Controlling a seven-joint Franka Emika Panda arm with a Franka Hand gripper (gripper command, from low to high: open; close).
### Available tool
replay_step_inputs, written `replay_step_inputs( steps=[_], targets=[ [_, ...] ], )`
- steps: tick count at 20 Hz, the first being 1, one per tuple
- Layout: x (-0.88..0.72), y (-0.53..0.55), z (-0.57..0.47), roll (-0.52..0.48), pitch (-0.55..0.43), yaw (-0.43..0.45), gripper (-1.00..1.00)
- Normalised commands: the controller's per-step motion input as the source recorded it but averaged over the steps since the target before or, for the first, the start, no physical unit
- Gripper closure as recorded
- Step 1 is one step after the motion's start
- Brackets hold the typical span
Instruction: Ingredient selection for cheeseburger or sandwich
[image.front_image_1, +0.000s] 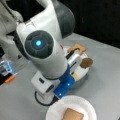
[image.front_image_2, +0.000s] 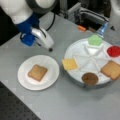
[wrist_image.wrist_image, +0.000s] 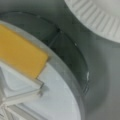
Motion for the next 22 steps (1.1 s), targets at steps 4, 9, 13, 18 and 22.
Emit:
replay_step_inputs(
  steps=[4,9,13,18,22],
  targets=[
    [-0.75,0.35,-0.15,-0.462,-0.181,-0.192,-1.0],
    [-0.63,0.19,-0.13,-0.274,-0.209,-0.122,-1.0],
    [-0.45,0.21,-0.08,-0.216,-0.207,-0.014,-1.0],
    [-0.3,0.35,-0.03,-0.184,-0.151,0.082,-1.0],
    [-0.2,0.39,-0.06,-0.181,-0.16,0.138,-1.0]
  ],
)
